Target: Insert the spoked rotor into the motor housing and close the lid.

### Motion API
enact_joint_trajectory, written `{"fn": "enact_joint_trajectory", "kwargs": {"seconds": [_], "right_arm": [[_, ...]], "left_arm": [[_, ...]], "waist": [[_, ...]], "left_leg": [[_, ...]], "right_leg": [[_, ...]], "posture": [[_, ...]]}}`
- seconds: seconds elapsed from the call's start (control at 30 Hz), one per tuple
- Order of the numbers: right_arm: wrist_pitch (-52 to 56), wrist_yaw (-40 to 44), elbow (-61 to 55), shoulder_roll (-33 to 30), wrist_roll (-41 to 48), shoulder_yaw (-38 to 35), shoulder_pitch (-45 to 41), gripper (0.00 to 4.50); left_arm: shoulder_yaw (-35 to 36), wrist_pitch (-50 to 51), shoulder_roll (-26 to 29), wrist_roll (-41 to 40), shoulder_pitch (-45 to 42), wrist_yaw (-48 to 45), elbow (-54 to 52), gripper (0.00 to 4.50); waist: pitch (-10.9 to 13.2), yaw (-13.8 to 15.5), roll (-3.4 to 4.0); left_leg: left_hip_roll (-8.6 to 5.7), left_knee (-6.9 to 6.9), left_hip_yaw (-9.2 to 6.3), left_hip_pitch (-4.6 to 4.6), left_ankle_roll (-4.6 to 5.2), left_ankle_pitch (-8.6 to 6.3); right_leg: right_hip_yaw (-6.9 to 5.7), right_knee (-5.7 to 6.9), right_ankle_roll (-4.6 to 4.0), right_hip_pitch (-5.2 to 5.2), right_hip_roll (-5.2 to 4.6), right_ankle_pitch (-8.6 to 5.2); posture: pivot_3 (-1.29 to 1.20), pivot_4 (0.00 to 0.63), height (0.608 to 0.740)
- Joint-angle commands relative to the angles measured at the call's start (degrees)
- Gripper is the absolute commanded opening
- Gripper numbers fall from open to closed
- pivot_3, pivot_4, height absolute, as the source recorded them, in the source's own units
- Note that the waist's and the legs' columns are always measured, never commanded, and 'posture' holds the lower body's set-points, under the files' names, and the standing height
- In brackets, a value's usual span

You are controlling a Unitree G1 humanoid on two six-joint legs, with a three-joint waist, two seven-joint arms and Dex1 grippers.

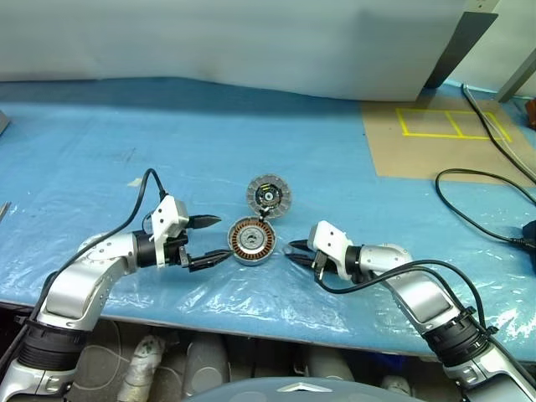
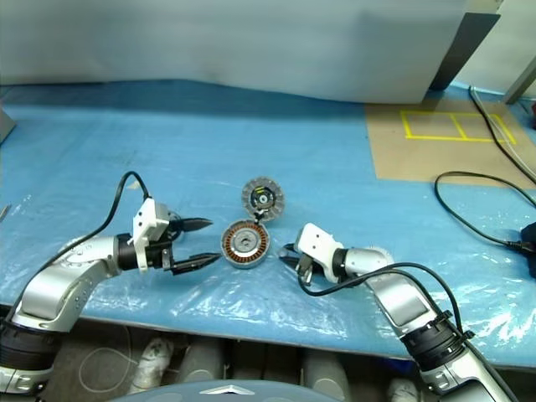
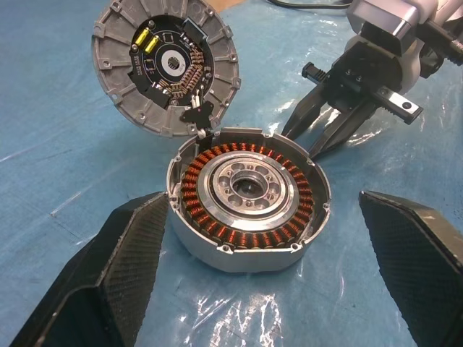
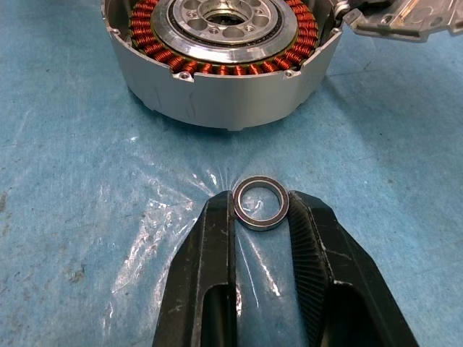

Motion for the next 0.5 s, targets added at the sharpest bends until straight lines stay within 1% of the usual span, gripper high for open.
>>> {"fn": "enact_joint_trajectory", "kwargs": {"seconds": [0.03,0.37,0.5], "right_arm": [[1.46,-0.31,0.04,-0.40,-1.81,-0.26,1.50,0.63],[3.75,-1.13,-3.06,-0.89,-0.55,-2.95,2.09,0.63],[7.21,-0.39,-6.53,-0.71,1.94,-5.01,1.24,0.63]], "left_arm": [[0.70,-0.77,-0.05,-0.34,0.08,-0.08,-0.74,4.41],[0.59,-0.65,-0.42,-0.47,0.06,0.11,-1.07,4.41],[0.77,-0.62,-0.52,-0.65,-0.03,0.13,-1.50,4.41]], "waist": [[0.00,0.00,0.00],[0.00,0.18,0.00],[0.00,0.17,0.00]], "left_leg": [[0.00,-0.01,0.00,0.00,0.00,0.00],[-0.01,-0.07,0.00,0.01,0.00,0.00],[-0.01,-0.08,0.00,0.02,0.00,0.00]], "right_leg": [[0.00,-0.01,0.00,0.00,0.00,0.00],[0.00,-0.05,0.00,0.00,-0.01,0.00],[0.00,-0.04,0.00,0.00,0.00,0.00]], "posture": [[0.00,0.150,0.740],[0.00,0.150,0.740],[0.00,0.150,0.740]]}}
